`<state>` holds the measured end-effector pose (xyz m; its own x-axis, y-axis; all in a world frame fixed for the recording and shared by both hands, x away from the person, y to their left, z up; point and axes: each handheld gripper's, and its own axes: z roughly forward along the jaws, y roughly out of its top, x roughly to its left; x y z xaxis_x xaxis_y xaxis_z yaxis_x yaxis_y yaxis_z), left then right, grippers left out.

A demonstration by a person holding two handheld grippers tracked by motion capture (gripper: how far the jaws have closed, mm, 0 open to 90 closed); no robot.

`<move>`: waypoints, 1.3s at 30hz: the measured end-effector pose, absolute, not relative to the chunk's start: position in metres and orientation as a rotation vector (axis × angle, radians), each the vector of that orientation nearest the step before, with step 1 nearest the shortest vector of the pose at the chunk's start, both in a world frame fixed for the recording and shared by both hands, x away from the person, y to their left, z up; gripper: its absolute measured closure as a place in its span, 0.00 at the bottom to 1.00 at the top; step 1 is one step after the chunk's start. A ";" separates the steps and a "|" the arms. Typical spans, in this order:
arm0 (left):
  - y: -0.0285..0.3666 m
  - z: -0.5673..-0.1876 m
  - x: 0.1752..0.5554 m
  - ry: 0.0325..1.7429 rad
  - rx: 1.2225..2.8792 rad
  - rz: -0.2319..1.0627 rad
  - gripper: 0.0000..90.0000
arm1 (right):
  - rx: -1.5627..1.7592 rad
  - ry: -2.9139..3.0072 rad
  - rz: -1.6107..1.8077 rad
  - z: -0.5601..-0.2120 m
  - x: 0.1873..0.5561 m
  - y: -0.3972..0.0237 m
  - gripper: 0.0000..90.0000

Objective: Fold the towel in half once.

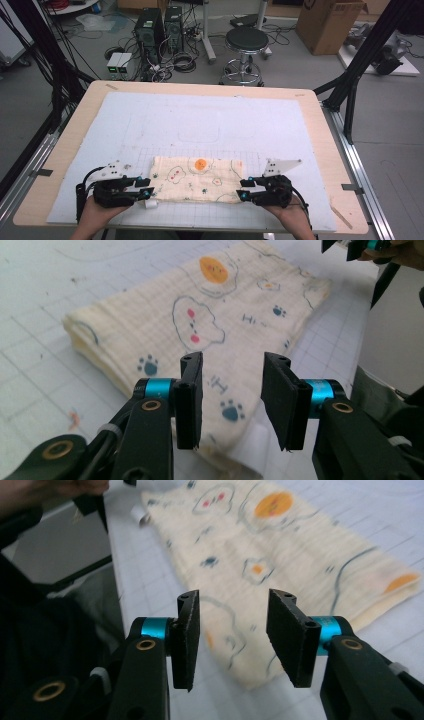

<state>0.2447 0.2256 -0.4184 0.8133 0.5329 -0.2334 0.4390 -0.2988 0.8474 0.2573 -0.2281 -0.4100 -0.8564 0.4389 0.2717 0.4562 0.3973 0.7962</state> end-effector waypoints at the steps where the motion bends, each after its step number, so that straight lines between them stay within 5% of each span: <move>1: 0.222 -0.417 0.247 0.720 1.945 0.122 0.73 | -0.833 -2.620 -1.511 -0.408 0.261 -0.226 0.72; 8: 0.198 -0.413 0.272 0.742 1.957 0.189 0.97 | -0.873 -2.630 -1.539 -0.401 0.289 -0.206 0.95; 23: 0.141 -0.423 0.318 0.796 2.029 0.249 0.99 | -0.860 -2.665 -1.440 -0.416 0.341 -0.133 0.99; 39: 0.156 -0.439 0.335 0.887 2.133 0.286 0.99 | -0.974 -2.758 -1.232 -0.439 0.359 -0.127 0.99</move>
